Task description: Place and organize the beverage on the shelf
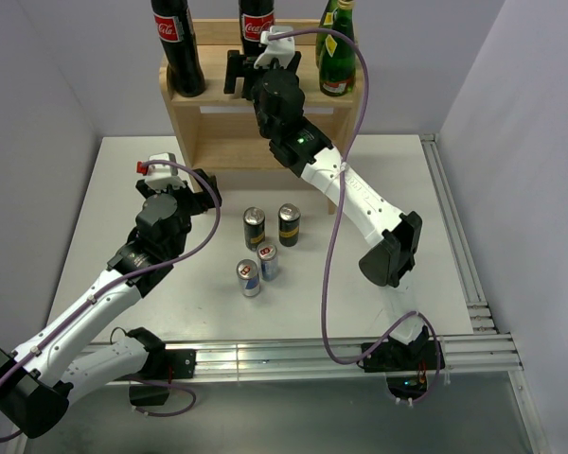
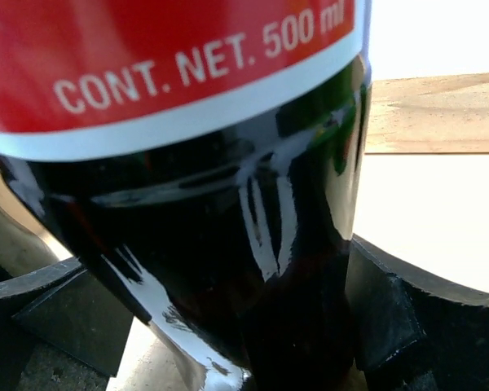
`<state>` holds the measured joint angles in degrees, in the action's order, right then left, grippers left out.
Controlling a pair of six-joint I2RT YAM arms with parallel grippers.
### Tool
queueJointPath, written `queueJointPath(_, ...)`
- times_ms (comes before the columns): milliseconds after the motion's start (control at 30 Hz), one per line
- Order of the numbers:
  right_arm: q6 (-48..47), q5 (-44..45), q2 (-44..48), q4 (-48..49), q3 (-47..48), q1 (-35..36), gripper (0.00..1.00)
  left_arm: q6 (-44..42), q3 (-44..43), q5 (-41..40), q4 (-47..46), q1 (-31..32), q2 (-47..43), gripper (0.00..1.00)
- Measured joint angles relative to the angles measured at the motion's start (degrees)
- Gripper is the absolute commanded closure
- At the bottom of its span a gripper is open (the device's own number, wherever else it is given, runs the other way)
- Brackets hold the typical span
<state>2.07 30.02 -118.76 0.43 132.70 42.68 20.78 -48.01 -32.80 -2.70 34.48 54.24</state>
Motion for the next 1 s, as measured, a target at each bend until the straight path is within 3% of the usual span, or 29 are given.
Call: queueJointPath(1000,-0.2,0.3,-0.9,1.2,0.7,0.5,0.03,0.0,0.0,0.0,-0.1,-0.3,0.0,0.01)
